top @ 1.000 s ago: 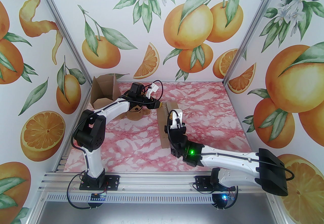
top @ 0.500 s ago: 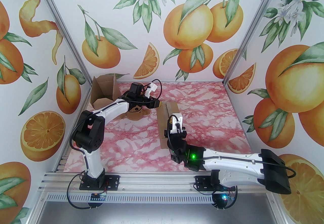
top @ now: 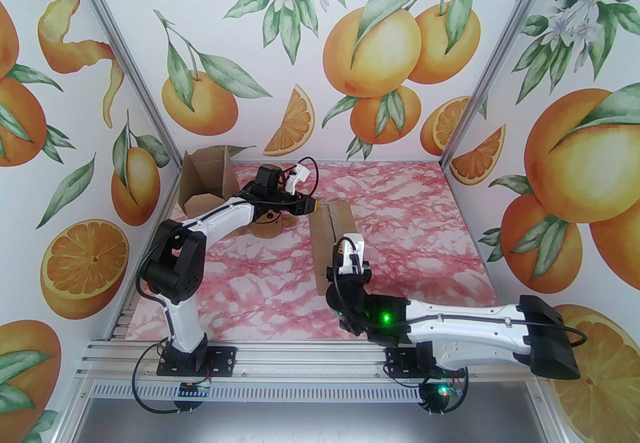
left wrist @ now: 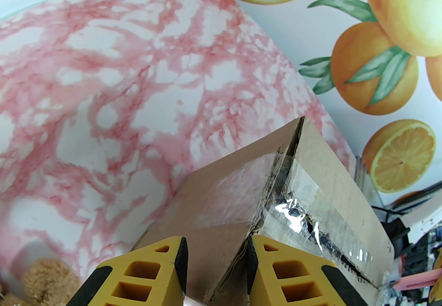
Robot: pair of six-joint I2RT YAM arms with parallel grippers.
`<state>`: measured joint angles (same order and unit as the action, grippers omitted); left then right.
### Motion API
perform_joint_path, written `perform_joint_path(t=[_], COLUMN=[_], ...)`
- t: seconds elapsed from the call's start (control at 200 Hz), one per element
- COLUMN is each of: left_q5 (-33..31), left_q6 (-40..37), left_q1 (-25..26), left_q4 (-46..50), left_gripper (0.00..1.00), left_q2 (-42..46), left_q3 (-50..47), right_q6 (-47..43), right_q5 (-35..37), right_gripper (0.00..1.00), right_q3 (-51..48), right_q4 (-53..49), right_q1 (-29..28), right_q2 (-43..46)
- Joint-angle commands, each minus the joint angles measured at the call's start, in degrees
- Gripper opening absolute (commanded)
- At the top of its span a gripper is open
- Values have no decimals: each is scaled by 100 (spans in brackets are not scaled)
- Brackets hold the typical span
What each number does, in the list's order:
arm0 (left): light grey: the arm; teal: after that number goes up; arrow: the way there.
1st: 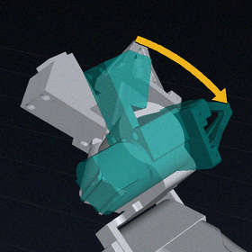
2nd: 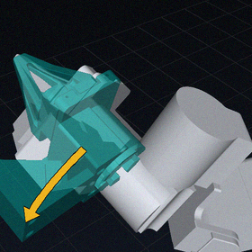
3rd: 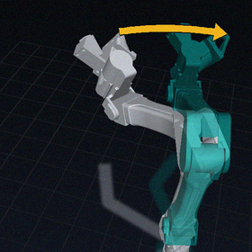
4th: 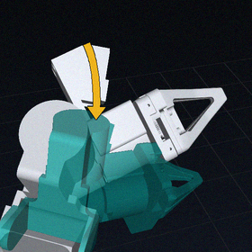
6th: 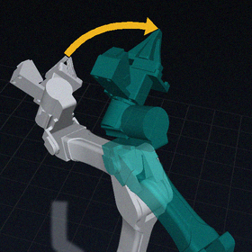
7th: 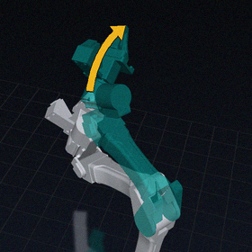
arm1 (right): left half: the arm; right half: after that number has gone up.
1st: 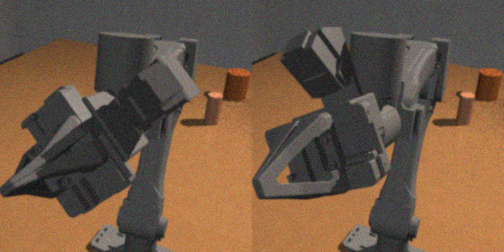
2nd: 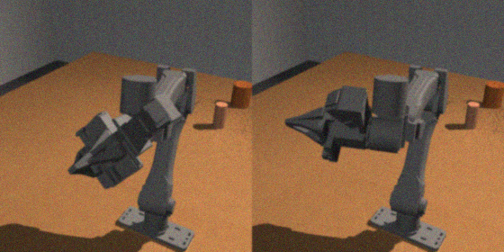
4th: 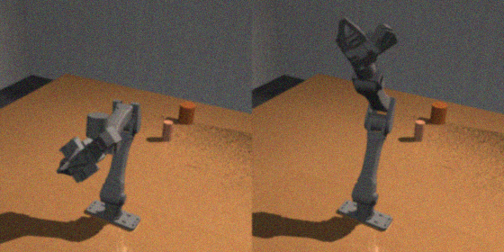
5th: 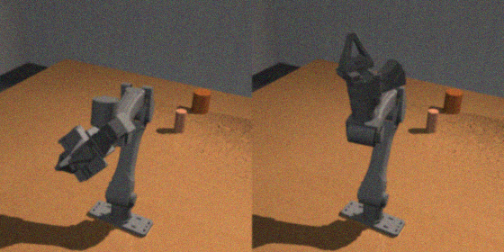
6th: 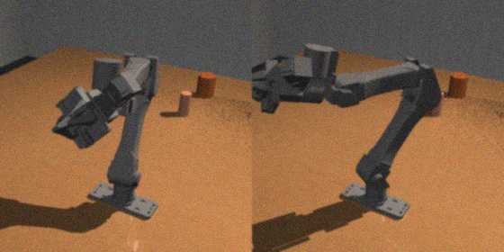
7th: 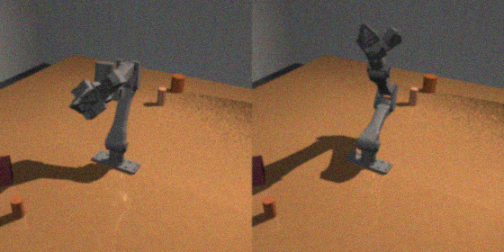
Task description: Unpack the express box
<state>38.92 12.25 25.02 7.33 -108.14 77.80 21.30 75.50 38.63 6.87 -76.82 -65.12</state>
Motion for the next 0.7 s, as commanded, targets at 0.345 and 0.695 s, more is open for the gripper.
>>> perform_joint_path(t=[0.345,0.695], left_q5=[-1310,-1528], left_q6=[234,331], left_q1=[-155,-154], left_q4=[-64,-114], left_gripper=[33,33], left_q2=[69,153], left_q3=[-300,-390], right_q6=[1047,1737], right_q5=[652,773], right_gripper=[0,0], right_q3=[432,637], right_q4=[-1796,-2568], right_q1=[-586,-826], right_q2=[229,300])
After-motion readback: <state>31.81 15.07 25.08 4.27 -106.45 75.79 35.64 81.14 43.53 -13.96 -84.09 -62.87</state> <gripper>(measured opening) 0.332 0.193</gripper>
